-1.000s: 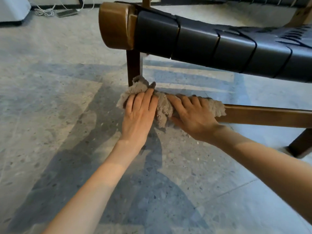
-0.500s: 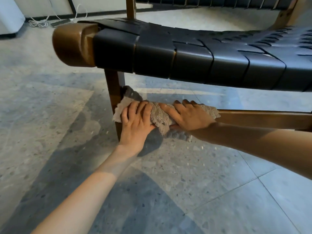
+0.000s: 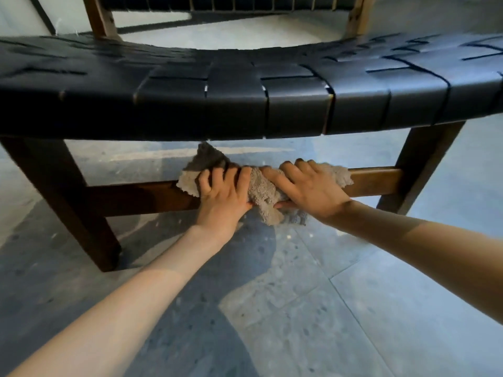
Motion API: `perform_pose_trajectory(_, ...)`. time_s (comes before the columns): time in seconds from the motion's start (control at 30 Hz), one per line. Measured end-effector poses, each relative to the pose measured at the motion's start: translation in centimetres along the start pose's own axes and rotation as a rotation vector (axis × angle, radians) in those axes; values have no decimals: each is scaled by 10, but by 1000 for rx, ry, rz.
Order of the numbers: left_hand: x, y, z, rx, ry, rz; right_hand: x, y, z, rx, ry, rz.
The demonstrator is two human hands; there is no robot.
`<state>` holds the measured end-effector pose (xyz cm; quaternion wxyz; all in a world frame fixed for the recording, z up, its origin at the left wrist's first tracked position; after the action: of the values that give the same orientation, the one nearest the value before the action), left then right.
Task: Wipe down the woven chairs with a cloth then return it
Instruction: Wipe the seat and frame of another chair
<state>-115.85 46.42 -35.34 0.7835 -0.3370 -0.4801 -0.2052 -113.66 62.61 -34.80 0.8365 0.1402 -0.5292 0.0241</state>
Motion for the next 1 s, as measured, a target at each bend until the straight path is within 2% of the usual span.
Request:
perform_pose_trajectory(0.1, 13, 41, 34, -52, -116, 19, 0, 46, -28, -76, 14, -54)
perform_pose_trajectory(0.2, 17, 83, 71, -163, -188, -81, 0, 90, -53, -124, -2, -76)
perform_pose_trajectory(0.37, 23, 127, 109, -203, -134, -124, 1, 132, -73, -190, -65, -68)
perform_pose_trajectory(0.53, 25, 127, 113, -156, -182, -214, 4, 128, -80, -280, -82, -15)
perform_pose_trajectory(0.6, 26, 122, 107, -118, -146, -265, 15, 127, -84, -324, -93, 39)
perform_pose_trajectory(0.7, 37, 125, 104, -125, -34, -277, 41, 133, -96, -414, 58, 116)
perform_pose_trajectory(0.8, 55, 141, 113, -136, 12, -330, 62, 141, -120, -481, 279, 158)
perform_pose_trajectory(0.93, 81, 171, 132, -119, 191, -456, 72, 155, -146, -795, 464, 338)
perform_pose_trajectory(1.0, 86, 184, 144, -8, 171, -546, 72, 165, -147, -939, 496, 395)
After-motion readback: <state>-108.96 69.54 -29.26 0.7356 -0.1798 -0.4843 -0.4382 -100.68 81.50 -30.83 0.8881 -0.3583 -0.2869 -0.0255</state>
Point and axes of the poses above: each hand's wrist, its own z-axis towards the middle knuckle, its own x-axis out of the back of the hand, y = z × x, the point moved 4 cm from there along z, towards the middle knuckle, and after that the axes turned 15 degrees about -x, right-handed, at the moved point
